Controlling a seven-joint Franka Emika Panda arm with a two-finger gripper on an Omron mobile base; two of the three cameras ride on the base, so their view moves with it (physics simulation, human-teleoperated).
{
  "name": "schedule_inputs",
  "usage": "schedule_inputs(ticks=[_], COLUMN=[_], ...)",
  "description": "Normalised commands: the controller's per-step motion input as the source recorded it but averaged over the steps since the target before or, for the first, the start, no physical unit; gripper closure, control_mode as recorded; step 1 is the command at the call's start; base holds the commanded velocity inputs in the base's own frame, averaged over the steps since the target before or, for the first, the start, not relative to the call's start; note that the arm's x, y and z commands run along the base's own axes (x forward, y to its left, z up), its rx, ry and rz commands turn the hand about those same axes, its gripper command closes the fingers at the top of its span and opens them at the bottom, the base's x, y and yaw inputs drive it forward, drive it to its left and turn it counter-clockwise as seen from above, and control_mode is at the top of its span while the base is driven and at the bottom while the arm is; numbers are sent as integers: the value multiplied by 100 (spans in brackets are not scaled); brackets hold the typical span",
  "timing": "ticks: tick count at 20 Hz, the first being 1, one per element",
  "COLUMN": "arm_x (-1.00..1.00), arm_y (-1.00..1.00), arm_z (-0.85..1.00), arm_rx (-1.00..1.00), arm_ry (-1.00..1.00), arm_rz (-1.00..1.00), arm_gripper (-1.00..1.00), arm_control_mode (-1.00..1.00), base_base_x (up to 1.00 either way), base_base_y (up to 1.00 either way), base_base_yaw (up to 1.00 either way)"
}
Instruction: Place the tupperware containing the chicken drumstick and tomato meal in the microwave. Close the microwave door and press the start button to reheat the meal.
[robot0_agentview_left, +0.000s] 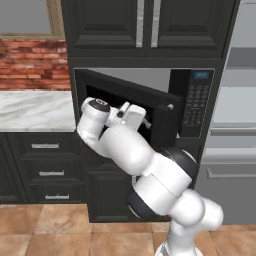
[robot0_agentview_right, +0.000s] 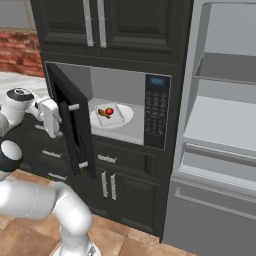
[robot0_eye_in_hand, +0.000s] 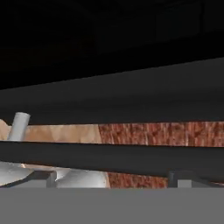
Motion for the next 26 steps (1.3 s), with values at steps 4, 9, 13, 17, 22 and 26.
schedule_inputs(ticks=[4, 9, 13, 17, 22, 26], arm_x=[90, 91, 100, 100, 100, 100], arm_y=[-100, -77, -51, -44, -39, -15], arm_z=[-31, -14, -13, -9, -6, -2], arm_rx=[21, 20, 15, 11, 9, 2], arm_ry=[-25, -33, -23, -13, -11, -12], arm_rz=[42, 58, 63, 61, 60, 60], arm_gripper=[-100, -100, -100, -100, -100, -100], arm_control_mode=[-100, -100, -100, -100, -100, -100], base_base_x=[0, 0, 0, 0, 0, 0], base_base_y=[0, 0, 0, 0, 0, 0], base_base_yaw=[0, 0, 0, 0, 0, 0])
